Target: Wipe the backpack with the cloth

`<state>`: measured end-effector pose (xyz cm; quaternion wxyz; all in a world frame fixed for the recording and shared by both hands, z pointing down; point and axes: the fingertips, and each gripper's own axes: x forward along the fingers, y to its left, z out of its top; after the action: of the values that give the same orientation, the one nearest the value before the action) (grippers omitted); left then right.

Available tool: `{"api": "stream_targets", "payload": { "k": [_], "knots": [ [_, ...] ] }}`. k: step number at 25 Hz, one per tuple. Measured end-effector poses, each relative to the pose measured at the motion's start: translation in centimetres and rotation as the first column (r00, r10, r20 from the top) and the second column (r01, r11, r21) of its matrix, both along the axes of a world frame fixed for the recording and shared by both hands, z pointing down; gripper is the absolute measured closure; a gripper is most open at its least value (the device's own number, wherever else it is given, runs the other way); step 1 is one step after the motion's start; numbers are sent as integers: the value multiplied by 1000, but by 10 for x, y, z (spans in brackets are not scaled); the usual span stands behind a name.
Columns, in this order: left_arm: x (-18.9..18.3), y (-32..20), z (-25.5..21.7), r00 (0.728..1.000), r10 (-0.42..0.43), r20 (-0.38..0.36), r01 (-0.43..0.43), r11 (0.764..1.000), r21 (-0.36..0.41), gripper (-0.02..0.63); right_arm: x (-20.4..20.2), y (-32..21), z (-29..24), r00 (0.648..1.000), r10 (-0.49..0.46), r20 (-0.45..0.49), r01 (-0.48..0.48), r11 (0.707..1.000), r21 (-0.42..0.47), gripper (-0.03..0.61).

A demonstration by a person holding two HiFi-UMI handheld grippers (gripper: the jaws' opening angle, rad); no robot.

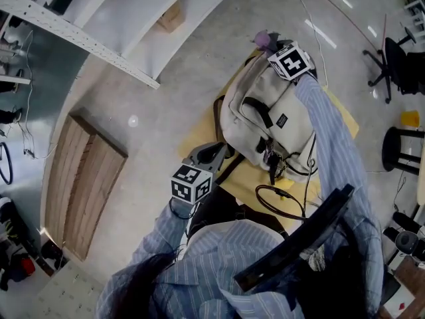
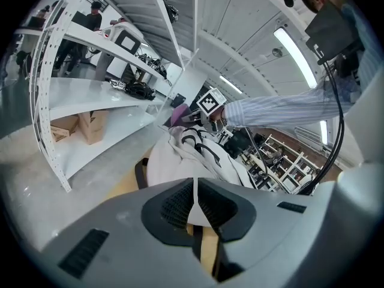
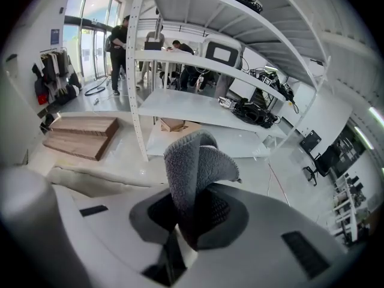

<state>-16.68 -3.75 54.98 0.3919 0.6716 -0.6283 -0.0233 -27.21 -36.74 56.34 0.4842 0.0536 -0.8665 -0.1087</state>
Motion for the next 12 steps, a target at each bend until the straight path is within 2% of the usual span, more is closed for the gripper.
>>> {"api": "stream_targets", "payload": {
  "k": [3,6,12],
  "knots": [
    [-2,3,0,1000,6,9,-6,1000,1,591,4,20,-3,999,-44,-5,44,999,1,537],
    [-3,5,-3,1000,7,14,-7,1000,9,591,2,51,-7,990,-140,-7,140,990,-8,537],
    [4,13,-11,999,8,32,-9,1000,21,591,1,124,-9,925,-379,-37,378,925,-40,537]
  ]
}}
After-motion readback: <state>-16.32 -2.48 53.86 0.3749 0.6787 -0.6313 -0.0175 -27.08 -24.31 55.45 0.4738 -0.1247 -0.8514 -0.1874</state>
